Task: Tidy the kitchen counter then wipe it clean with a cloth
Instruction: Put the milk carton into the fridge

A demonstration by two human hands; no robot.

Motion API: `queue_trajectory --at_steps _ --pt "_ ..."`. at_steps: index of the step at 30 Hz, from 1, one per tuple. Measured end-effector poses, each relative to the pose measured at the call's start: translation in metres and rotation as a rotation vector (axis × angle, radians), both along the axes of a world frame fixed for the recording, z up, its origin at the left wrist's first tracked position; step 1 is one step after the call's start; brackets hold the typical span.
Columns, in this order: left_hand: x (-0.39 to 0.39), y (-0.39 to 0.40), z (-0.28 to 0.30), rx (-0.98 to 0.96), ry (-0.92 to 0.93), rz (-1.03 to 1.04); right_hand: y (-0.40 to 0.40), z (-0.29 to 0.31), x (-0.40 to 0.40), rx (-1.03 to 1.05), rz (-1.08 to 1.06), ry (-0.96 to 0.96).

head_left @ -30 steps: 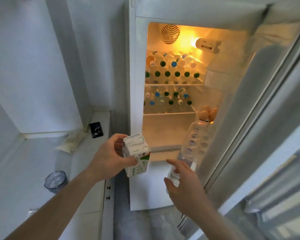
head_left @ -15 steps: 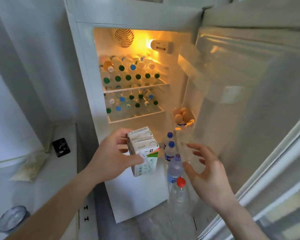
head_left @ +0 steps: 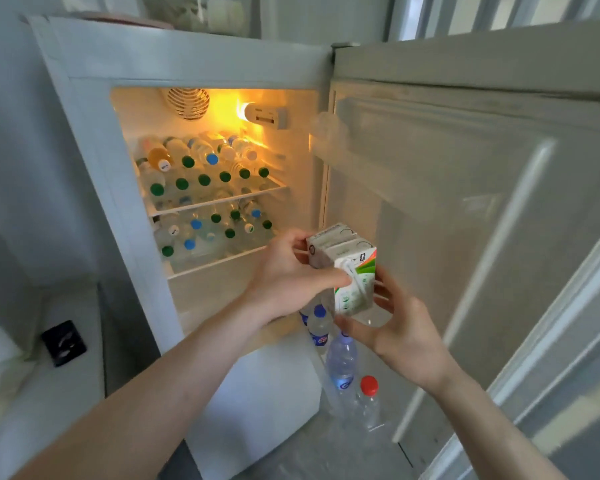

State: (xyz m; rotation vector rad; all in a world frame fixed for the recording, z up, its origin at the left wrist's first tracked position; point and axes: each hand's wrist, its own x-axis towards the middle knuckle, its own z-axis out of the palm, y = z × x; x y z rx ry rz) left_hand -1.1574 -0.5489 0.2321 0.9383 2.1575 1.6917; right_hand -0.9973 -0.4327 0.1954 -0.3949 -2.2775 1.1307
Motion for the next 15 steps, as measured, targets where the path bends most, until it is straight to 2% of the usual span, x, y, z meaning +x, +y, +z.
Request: queue_trajectory --at_steps 7,15 --pt "0.014 0.059 -0.002 -0.051 0.029 -0.086 0.026 -0.002 0.005 -0.049 -0.23 0.082" --pt "0.022 0.104 -0.01 -0.155 0.102 -0.181 0.06 -0.021 0.005 -0.114 -0.398 0.104"
